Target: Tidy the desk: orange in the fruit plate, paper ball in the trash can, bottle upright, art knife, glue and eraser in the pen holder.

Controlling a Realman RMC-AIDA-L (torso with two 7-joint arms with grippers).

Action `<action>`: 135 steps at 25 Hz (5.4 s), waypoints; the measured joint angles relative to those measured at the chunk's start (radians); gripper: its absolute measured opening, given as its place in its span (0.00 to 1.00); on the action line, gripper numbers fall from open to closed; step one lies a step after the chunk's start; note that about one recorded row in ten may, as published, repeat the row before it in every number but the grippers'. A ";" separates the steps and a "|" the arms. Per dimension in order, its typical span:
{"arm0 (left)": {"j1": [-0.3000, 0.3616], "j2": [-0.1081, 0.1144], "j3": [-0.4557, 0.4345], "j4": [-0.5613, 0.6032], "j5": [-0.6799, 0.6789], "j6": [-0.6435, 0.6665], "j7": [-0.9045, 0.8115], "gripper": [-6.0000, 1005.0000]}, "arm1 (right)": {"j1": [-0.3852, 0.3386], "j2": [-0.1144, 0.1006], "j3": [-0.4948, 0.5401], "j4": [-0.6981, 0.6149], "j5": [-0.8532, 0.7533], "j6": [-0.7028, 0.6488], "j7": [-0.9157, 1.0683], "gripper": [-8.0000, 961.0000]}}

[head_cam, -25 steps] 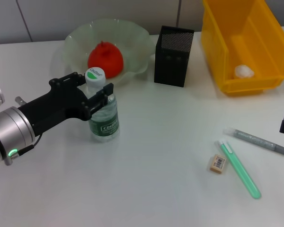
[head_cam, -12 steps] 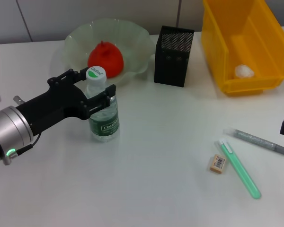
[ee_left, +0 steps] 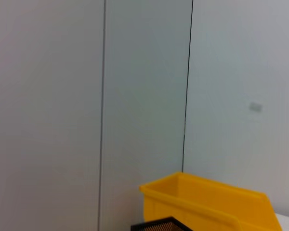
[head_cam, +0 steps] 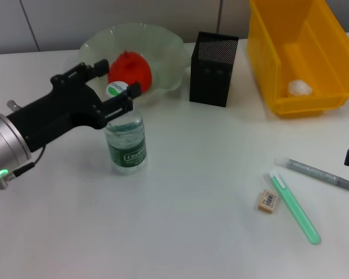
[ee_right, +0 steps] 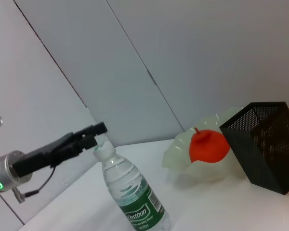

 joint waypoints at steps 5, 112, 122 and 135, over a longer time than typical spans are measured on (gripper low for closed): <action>-0.002 0.002 -0.029 -0.037 -0.001 -0.019 -0.001 0.76 | 0.000 0.000 0.000 0.000 0.000 0.000 0.000 0.50; -0.213 0.002 -0.244 0.293 0.256 -0.575 -0.025 0.02 | 0.630 0.074 -0.529 -0.172 -0.842 0.181 1.188 0.40; -0.220 0.000 -0.244 0.312 0.256 -0.573 -0.004 0.02 | 0.647 0.082 -0.555 -0.145 -0.869 0.188 1.197 0.40; -0.217 0.000 -0.244 0.318 0.254 -0.573 -0.002 0.02 | 0.676 0.083 -0.578 -0.076 -0.882 0.228 1.198 0.40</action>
